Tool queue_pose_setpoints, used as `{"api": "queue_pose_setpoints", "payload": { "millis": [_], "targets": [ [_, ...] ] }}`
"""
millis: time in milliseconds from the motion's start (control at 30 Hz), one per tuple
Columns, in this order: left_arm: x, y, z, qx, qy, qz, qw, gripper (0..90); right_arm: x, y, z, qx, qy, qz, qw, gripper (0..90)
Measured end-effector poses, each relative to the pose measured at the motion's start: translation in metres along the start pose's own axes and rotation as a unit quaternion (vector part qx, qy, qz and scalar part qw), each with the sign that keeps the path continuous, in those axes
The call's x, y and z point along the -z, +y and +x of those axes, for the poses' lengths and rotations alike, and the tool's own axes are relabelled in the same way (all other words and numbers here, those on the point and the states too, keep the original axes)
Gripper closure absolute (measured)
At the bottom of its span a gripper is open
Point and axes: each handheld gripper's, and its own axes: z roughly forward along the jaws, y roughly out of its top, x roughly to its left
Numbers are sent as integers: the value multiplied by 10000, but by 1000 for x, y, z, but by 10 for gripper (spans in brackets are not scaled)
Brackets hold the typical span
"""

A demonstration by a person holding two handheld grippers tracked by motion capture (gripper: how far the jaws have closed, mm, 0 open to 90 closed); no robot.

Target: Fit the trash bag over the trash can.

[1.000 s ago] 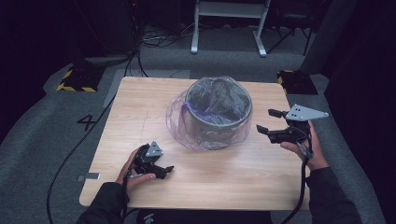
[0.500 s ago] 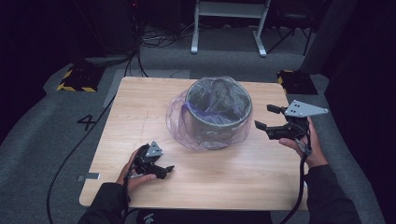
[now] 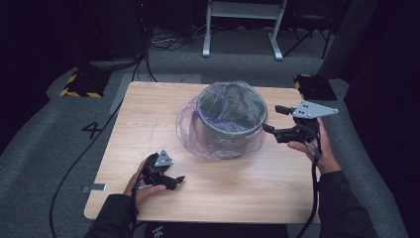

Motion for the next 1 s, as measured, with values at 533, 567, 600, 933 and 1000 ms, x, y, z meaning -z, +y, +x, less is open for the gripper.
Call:
{"api": "queue_pose_setpoints", "payload": {
  "millis": [533,567,600,933,1000],
  "targets": [
    [0,0,0,8,-5,0,10000,145,-25,17,5,122,24,83,9999,238],
    [0,0,0,-3,0,2,10000,145,-27,18,5,119,39,76,9999,237],
    [0,0,0,9,-5,0,10000,145,-28,19,6,115,38,71,9999,237],
    [0,0,0,10,-4,-1,10000,144,-38,25,2,0,-39,51,10000,238],
    [0,0,0,10,-4,-1,10000,145,-40,25,0,-50,-62,38,10000,238]
  ]
}}
